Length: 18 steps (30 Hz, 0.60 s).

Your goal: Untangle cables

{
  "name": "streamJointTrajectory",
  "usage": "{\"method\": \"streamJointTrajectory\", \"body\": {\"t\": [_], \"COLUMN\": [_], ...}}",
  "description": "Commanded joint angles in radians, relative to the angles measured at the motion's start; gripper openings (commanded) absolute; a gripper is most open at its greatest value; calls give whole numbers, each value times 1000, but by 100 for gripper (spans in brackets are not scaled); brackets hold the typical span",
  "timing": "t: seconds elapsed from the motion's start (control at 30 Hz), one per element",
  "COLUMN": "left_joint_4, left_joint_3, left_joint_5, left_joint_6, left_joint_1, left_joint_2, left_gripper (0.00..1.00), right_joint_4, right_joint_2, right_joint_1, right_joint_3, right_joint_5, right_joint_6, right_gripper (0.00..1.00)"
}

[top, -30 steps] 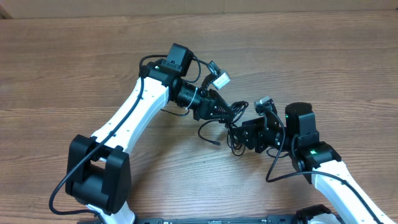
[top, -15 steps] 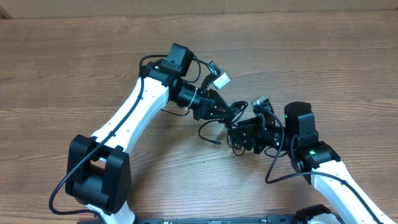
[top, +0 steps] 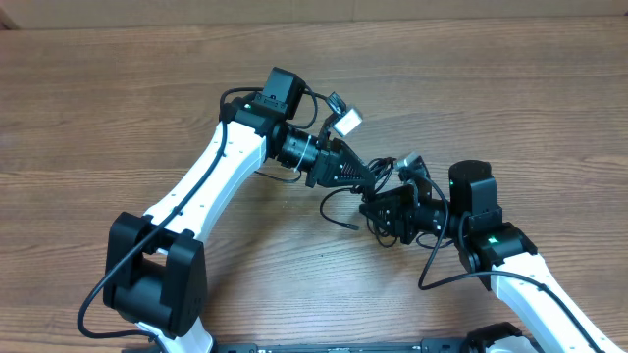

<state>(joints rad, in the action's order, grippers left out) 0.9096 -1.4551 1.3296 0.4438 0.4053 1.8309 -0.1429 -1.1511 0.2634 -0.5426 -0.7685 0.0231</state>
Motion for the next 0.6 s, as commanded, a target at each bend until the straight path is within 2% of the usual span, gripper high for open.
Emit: {"method": "streamJointTrajectory", "body": {"t": [0.0, 0.13, 0.2, 0.3, 0.47, 0.57], "left_joint_4": [-3, 6, 11, 20, 75, 108], "left_joint_3": [-25, -25, -25, -25, -25, -25], "left_joint_5": [64, -45, -169, -290, -397, -442], "left_joint_6": [-3, -4, -42, -88, -90, -90], "left_joint_1": [1, 1, -2, -16, -80, -132], "left_joint_2": [-28, -28, -28, -28, -28, -28], "left_gripper": [4, 4, 4, 4, 4, 4], "right_joint_4": [-3, -17, -31, -57, -144, -175], "right_joint_2": [2, 2, 2, 2, 2, 2], "right_joint_1": [6, 6, 5, 5, 5, 5], "right_joint_3": [-21, -21, -21, -21, -21, -21], "right_joint_5": [26, 87, 175, 356, 696, 776], "right_joint_6": [-2, 16, 43, 151, 428, 530], "right_gripper": [4, 4, 4, 4, 4, 4]}}
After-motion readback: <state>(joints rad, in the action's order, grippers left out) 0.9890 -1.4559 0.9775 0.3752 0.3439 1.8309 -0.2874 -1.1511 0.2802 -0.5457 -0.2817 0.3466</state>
